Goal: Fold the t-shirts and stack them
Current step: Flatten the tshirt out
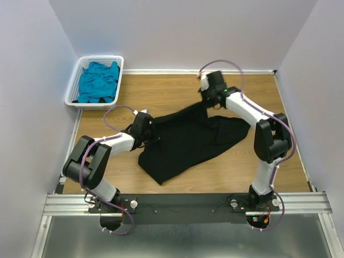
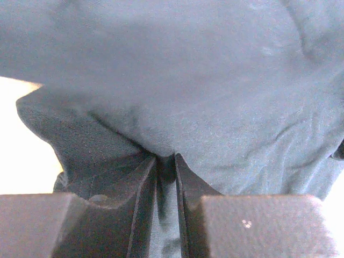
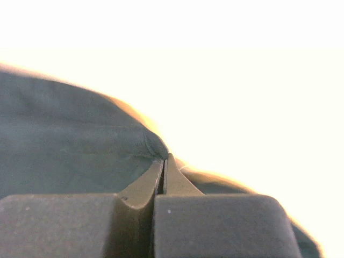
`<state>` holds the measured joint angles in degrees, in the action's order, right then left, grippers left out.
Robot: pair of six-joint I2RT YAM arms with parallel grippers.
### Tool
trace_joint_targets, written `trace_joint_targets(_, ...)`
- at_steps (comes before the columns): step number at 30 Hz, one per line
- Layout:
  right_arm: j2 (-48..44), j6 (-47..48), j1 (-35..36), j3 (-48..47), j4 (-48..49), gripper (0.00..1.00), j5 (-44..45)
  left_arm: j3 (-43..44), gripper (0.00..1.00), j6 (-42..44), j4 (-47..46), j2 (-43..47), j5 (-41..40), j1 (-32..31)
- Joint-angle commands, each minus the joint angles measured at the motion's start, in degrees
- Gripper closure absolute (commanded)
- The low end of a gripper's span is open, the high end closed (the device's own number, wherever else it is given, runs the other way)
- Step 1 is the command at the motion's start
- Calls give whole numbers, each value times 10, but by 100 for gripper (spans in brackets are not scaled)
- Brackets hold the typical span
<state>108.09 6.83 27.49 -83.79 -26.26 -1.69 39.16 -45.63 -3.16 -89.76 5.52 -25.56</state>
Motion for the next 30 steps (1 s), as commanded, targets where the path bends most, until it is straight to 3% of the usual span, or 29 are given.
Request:
trace_joint_targets(1, 62, -115, -101, -91, 5, 99, 139, -9, 71, 17, 48, -24, 9, 2)
trace_joint_targets(2, 68, -149, -112, -112, 3, 98, 151, -4, 71, 20, 47, -27, 12, 2)
trace_joint_targets(3, 69, -160, -120, -117, 2, 89, 158, 0, 71, 25, 47, -31, 15, 2)
trace_joint_targets(7, 23, -181, -126, -100, 5, 41, 172, 24, 71, 48, 51, -61, 27, 2)
trace_joint_targets(9, 5, -180, -126, -77, 2, 36, 165, 46, 70, 57, 57, -76, 28, 2)
trace_joint_targets(14, -75, -205, -126, 61, 1, 34, 141, 129, 70, 92, 90, -134, 8, 6)
trace_joint_targets(17, -123, -231, -126, 117, 1, 34, 162, 221, 70, 119, 126, -187, -21, 29)
trace_joint_targets(22, -155, -261, -138, 176, 2, 35, 209, 443, 69, 140, 191, -301, -27, 83)
trace_joint_targets(25, -147, -265, -153, 172, 1, 37, 181, 565, 59, 166, 240, -330, -26, 83)
trace_joint_targets(28, -140, -275, -153, 168, 2, 38, 166, 545, 52, 168, 236, -267, -31, 81)
trace_joint_targets(30, -133, -281, -153, 169, 3, 38, 136, 491, 35, 157, 206, -213, -38, 80)
